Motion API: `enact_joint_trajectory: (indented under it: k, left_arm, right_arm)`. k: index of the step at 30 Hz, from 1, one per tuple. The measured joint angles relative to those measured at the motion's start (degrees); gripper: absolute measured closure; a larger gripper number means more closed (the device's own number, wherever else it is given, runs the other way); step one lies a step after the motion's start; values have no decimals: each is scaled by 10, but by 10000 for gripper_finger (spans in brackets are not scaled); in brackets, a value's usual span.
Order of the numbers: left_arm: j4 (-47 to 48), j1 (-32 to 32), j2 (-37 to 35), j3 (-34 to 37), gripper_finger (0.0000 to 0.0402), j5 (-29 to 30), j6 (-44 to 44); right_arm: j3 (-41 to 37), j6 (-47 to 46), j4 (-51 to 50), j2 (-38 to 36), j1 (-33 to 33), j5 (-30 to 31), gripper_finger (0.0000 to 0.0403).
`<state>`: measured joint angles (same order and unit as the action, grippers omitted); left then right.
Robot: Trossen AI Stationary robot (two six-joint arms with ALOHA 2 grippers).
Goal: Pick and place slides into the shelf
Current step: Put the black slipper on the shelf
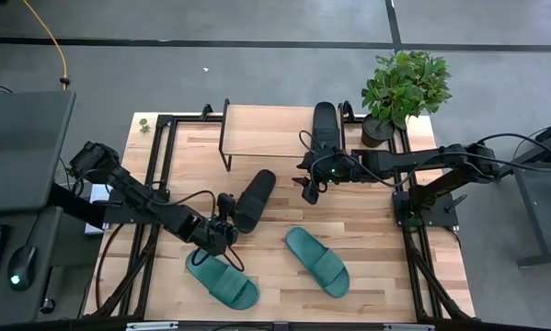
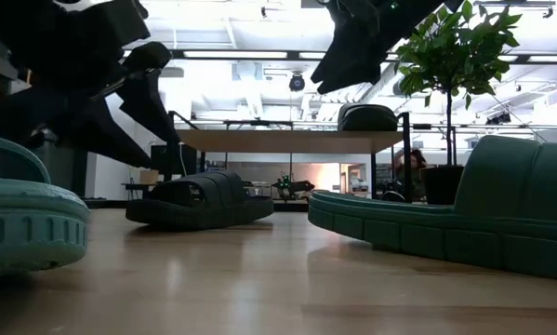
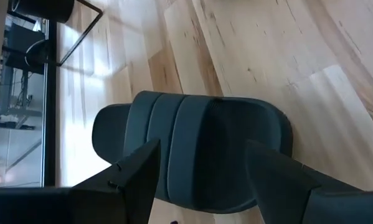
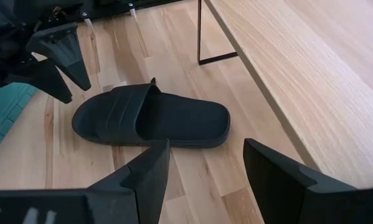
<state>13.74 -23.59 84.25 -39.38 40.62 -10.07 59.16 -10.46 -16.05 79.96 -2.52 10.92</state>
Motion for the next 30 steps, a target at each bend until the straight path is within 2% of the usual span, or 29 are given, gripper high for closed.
enact_joint_trajectory:
  k: [11,17,30]
  left_arm:
    - [2,32,5,0,186,-5,-1]
    - [1,50,5,0,186,-38,-4]
    - [-2,49,4,0,186,-52,-19]
  right_arm:
    - [0,-2,0,0,0,0,205]
    - [0,-15,-4,0,0,0,205]
    - [0,-28,-13,0,0,0,205]
